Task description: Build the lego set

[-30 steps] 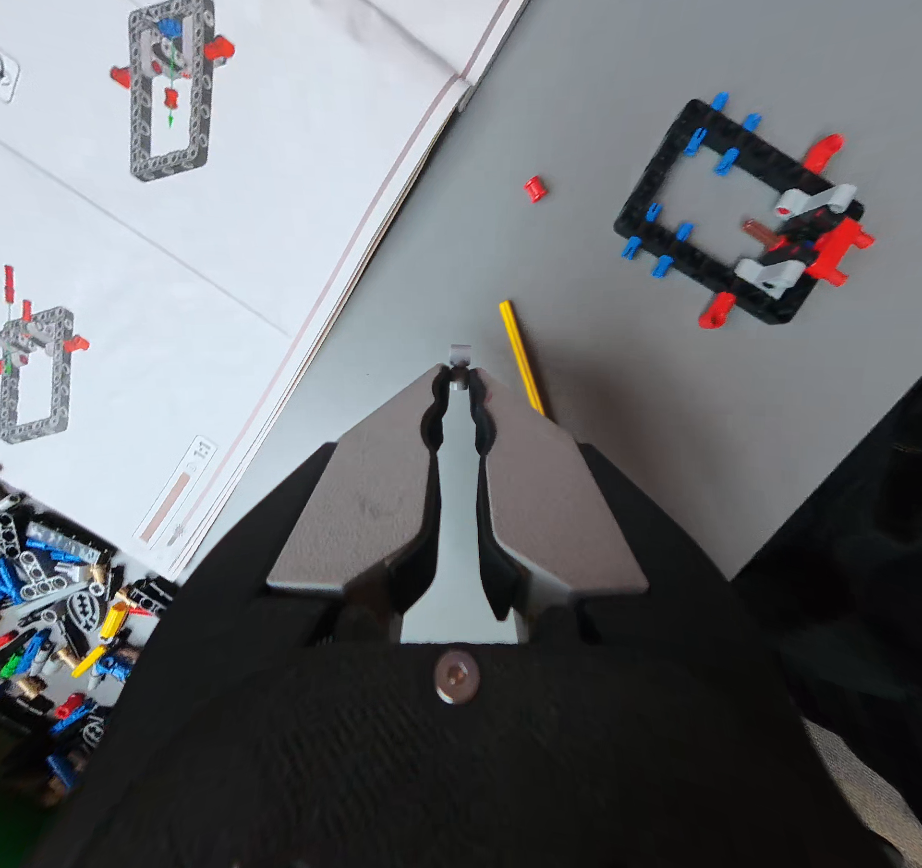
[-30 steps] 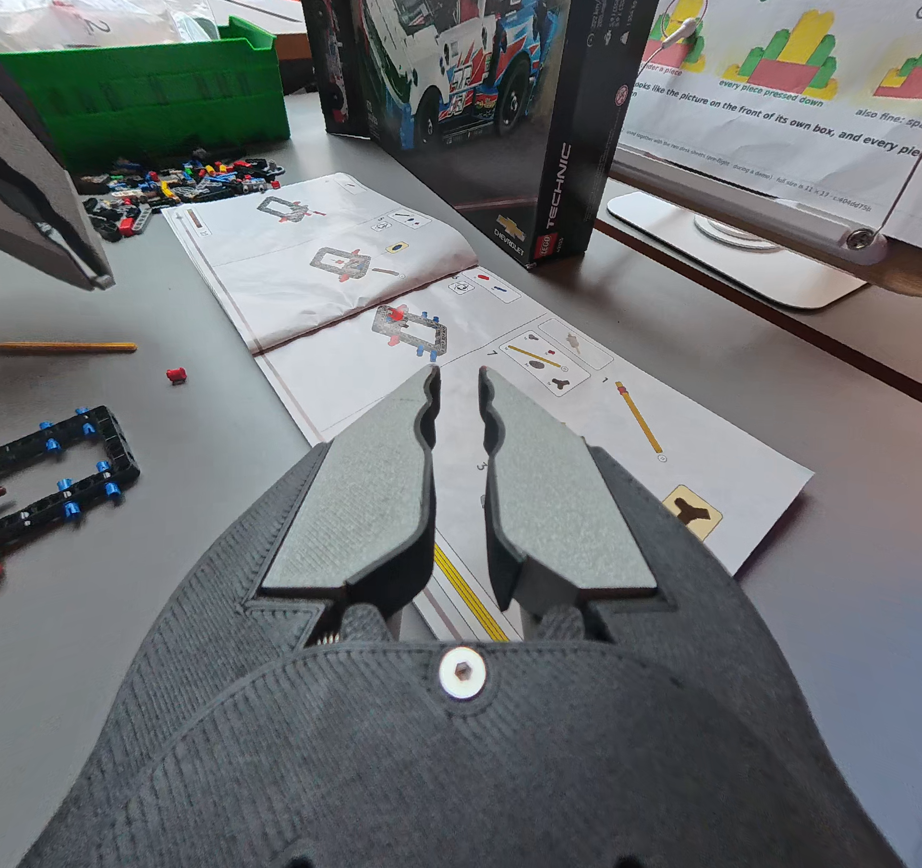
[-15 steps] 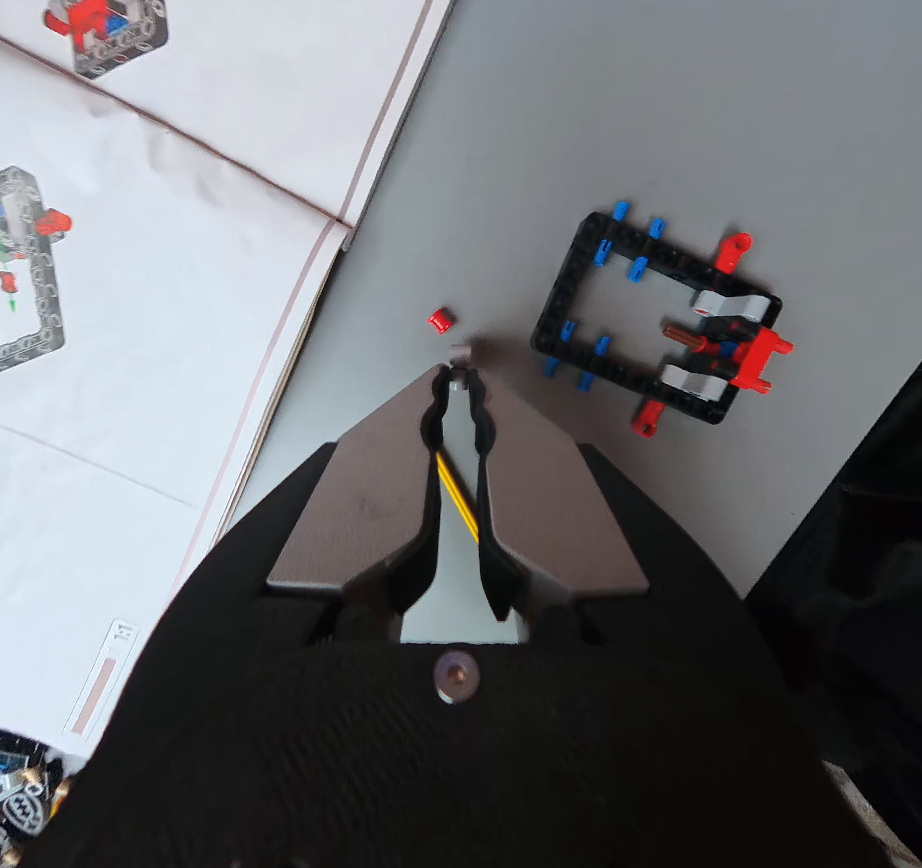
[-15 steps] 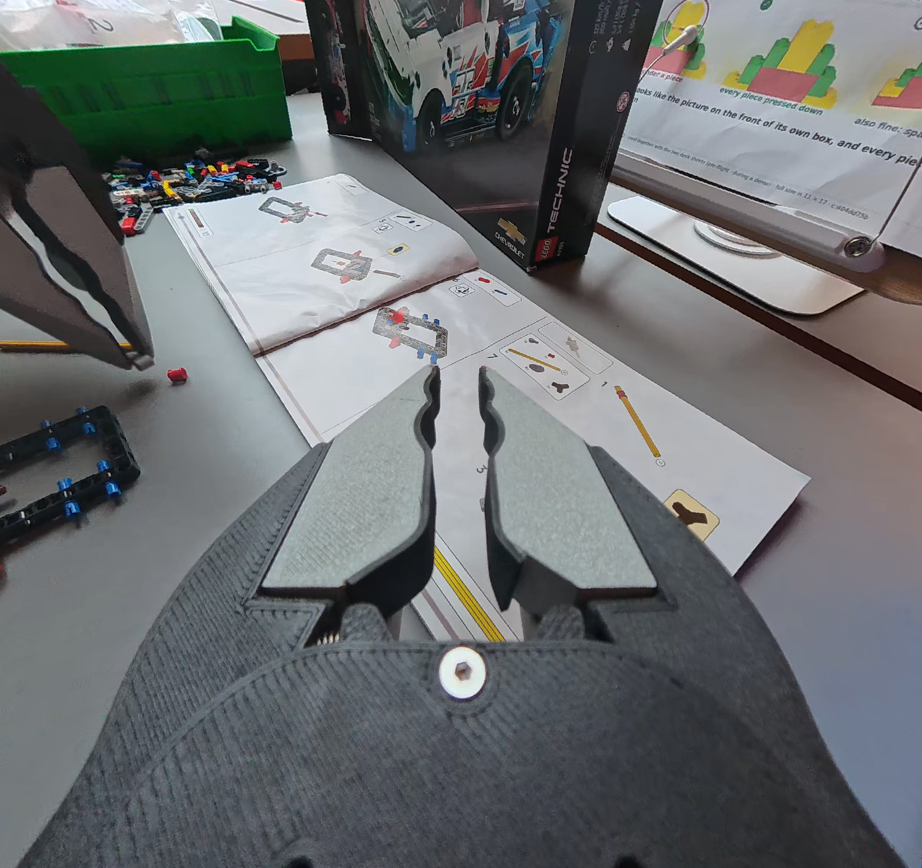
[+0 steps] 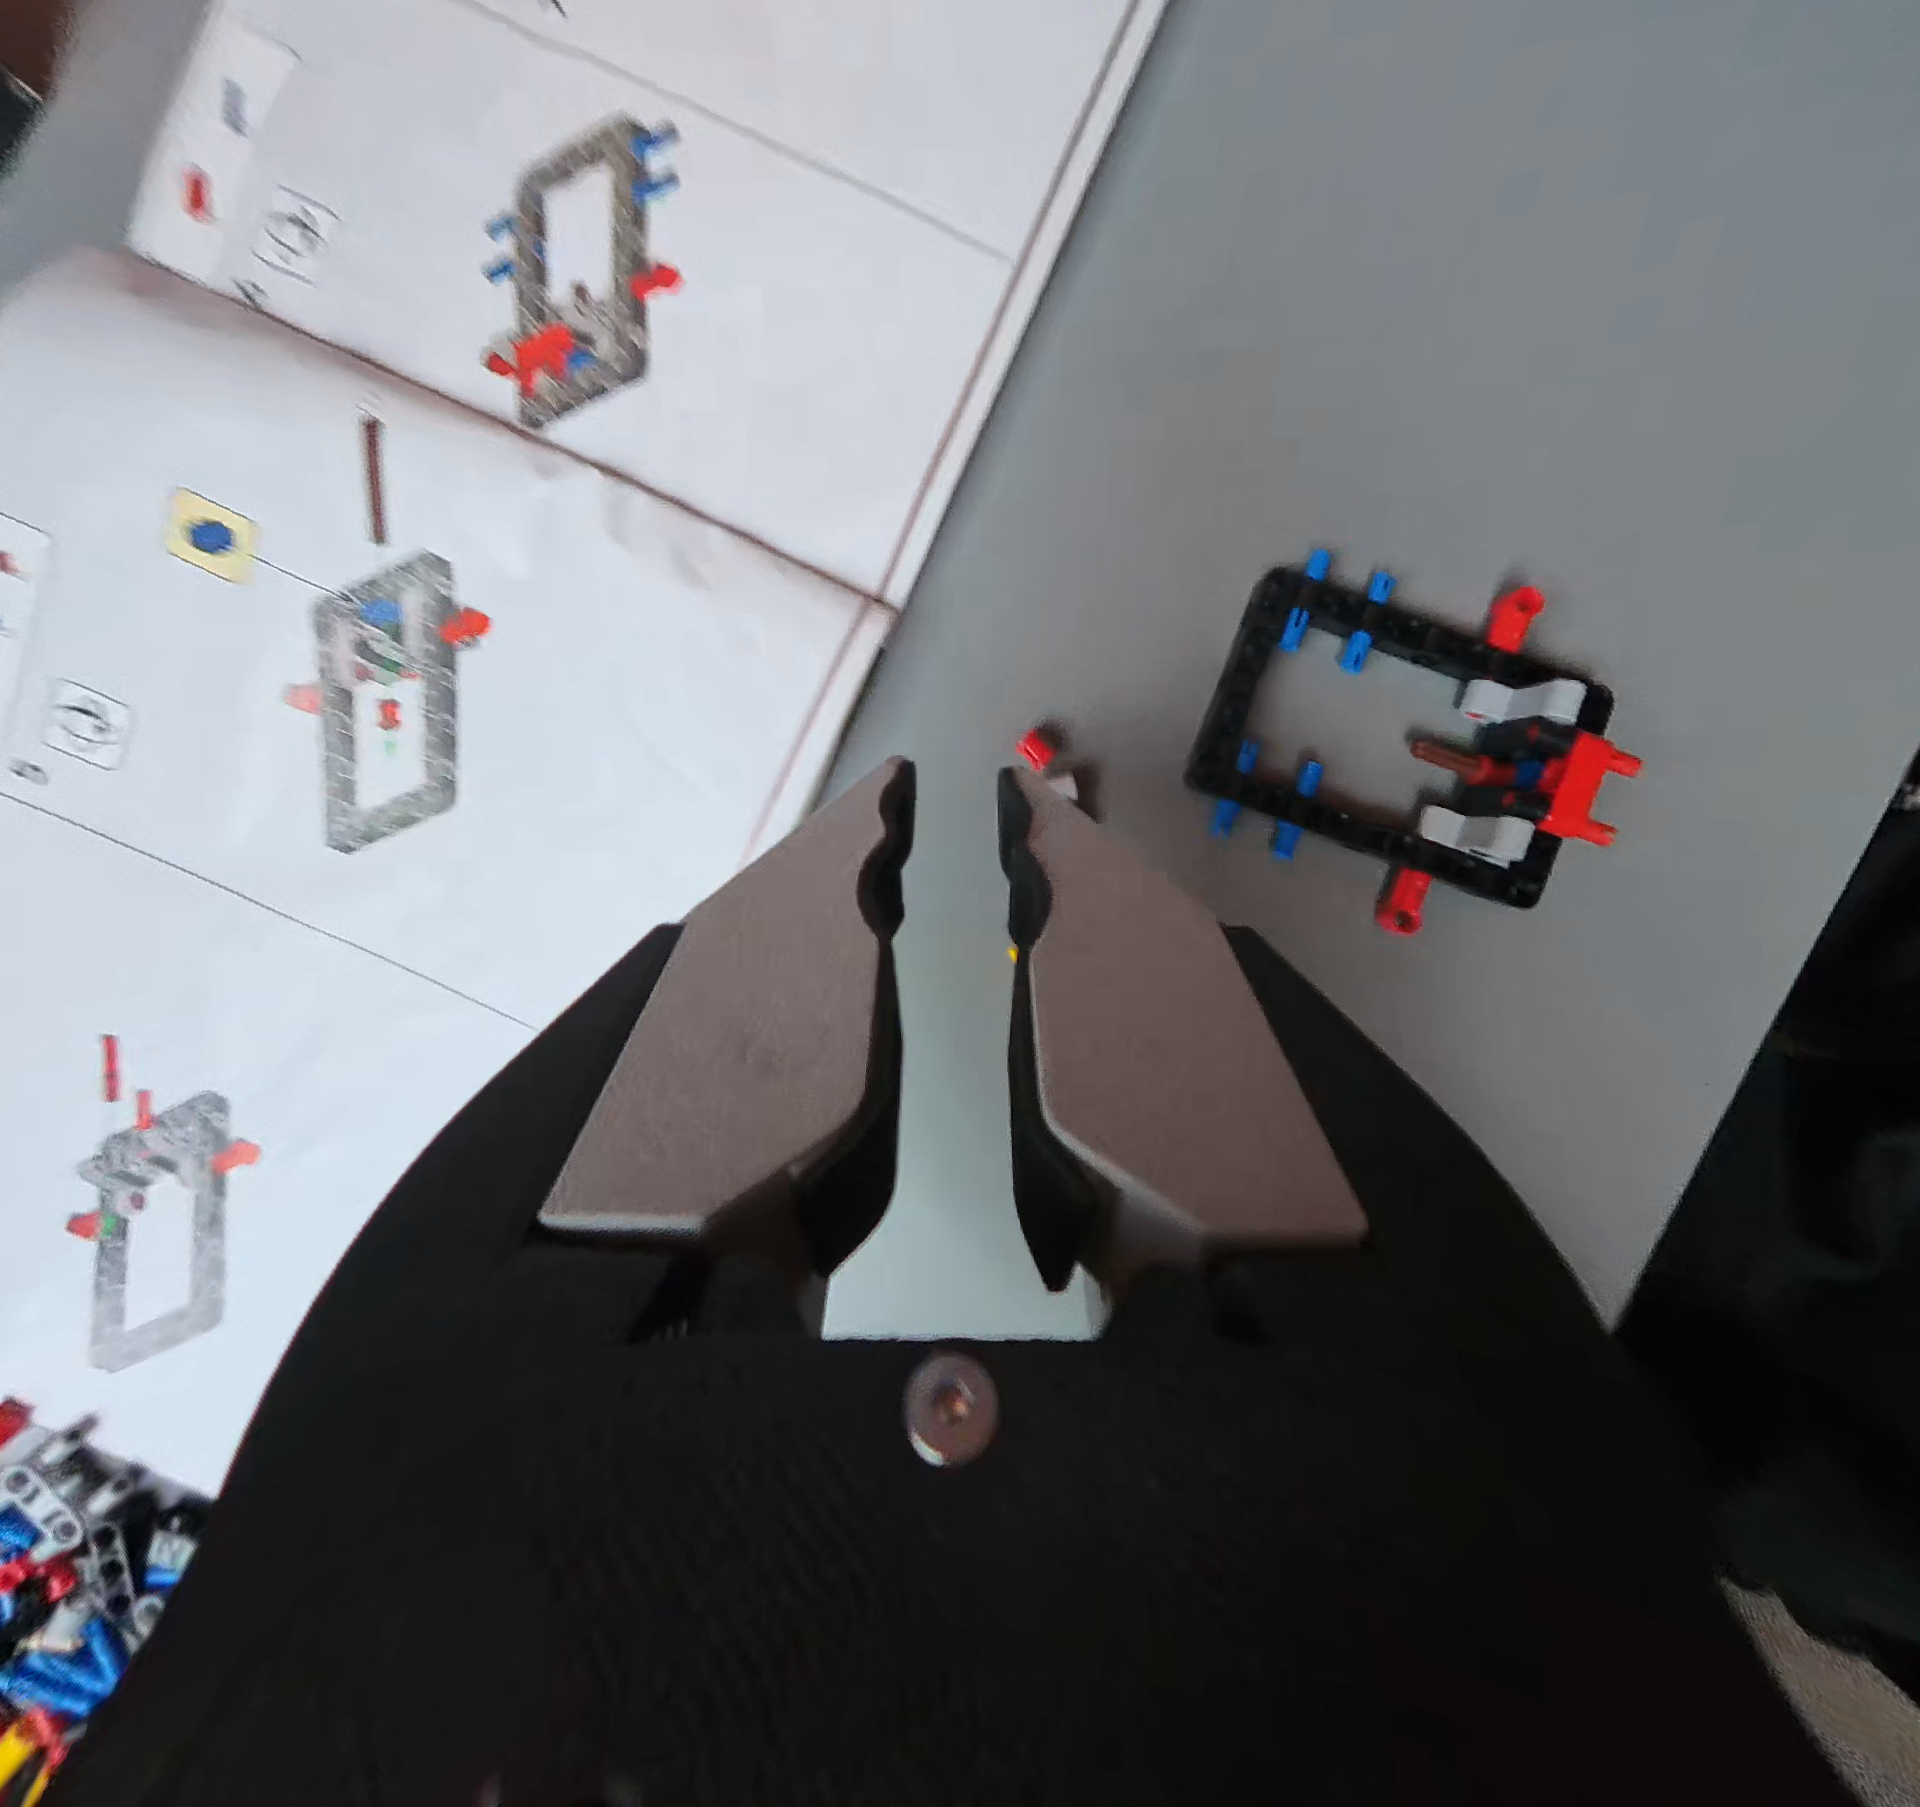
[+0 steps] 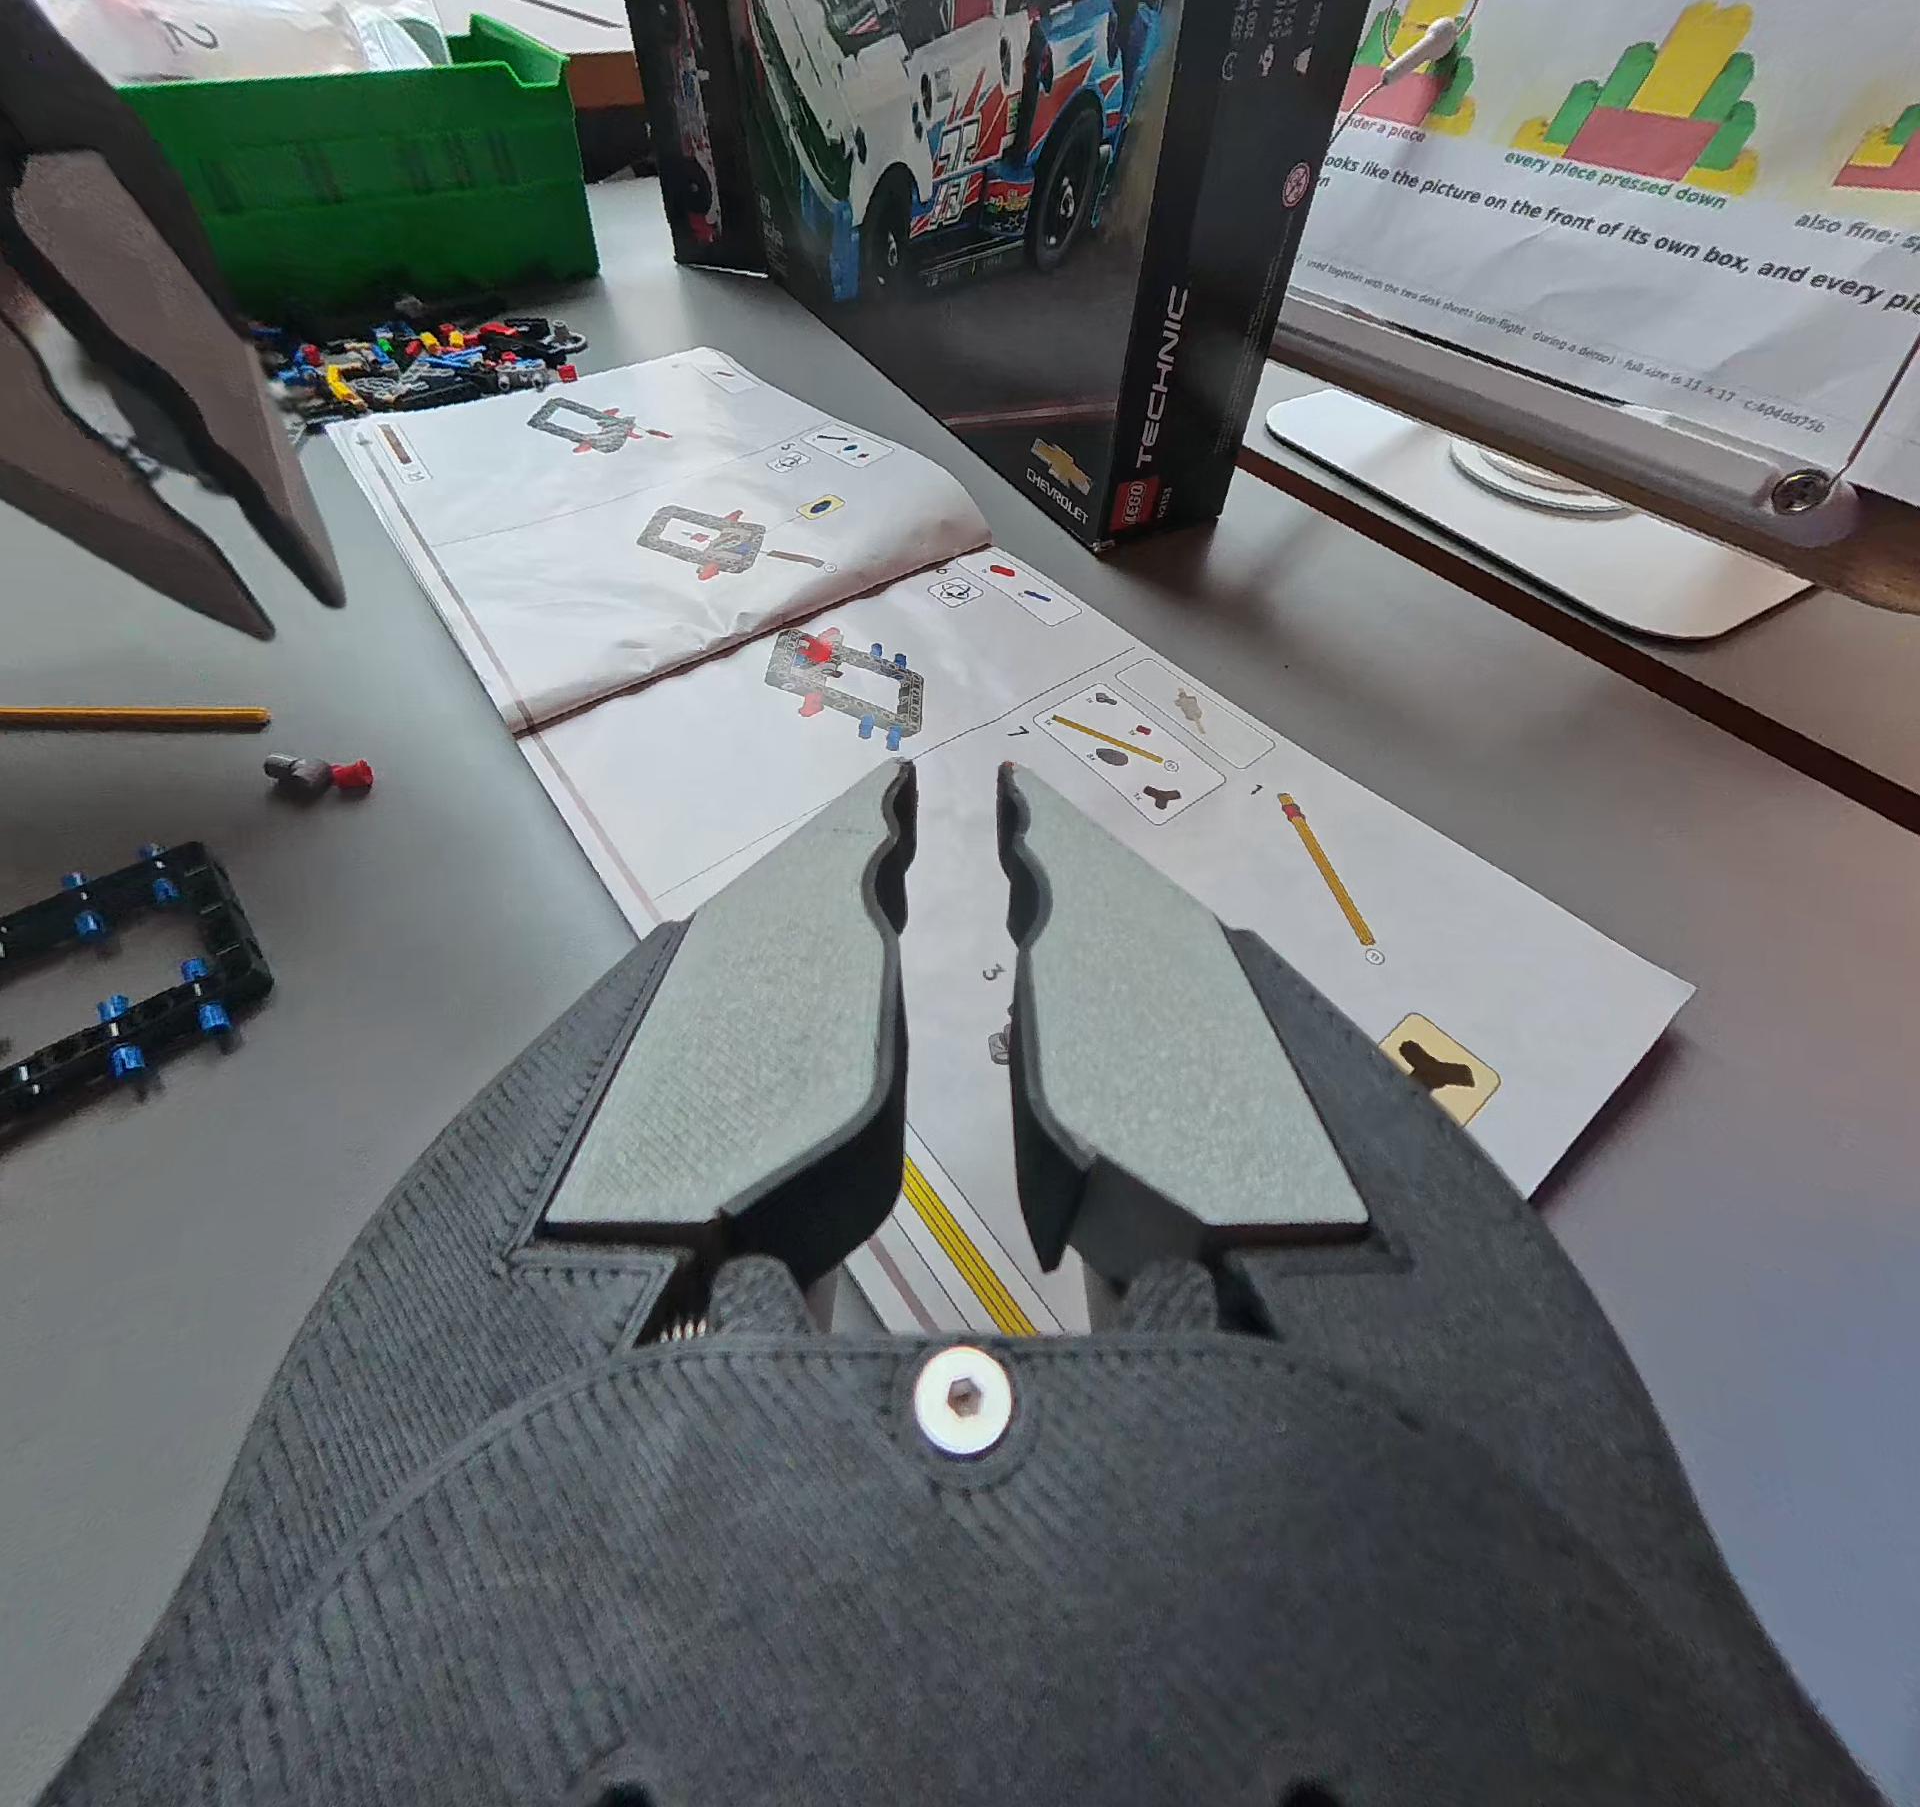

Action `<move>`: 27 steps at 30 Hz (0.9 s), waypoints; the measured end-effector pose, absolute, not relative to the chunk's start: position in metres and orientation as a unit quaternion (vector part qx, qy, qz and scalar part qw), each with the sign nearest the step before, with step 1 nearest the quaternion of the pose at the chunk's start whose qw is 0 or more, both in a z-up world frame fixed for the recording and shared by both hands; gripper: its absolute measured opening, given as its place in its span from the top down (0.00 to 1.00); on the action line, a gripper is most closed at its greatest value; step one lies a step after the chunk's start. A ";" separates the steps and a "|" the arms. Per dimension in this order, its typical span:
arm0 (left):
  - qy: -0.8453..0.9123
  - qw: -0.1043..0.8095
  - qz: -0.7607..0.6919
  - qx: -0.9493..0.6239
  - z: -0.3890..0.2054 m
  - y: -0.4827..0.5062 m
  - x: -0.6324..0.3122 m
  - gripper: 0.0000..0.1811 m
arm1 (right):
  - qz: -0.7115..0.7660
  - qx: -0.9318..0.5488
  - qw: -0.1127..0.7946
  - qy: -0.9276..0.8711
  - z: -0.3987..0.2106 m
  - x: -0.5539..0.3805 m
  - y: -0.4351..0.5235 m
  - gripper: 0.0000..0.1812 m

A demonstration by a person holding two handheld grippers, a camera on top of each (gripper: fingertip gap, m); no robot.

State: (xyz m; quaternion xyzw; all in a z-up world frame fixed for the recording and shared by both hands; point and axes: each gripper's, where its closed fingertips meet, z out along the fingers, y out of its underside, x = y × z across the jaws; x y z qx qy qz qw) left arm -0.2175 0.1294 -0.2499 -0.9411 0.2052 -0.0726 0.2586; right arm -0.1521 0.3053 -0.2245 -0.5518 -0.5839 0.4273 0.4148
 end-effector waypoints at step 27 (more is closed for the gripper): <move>0.078 0.472 -0.102 -0.872 -0.234 0.188 -0.260 0.97 | 0.459 -0.557 0.423 -0.549 -0.211 -0.177 0.301 0.91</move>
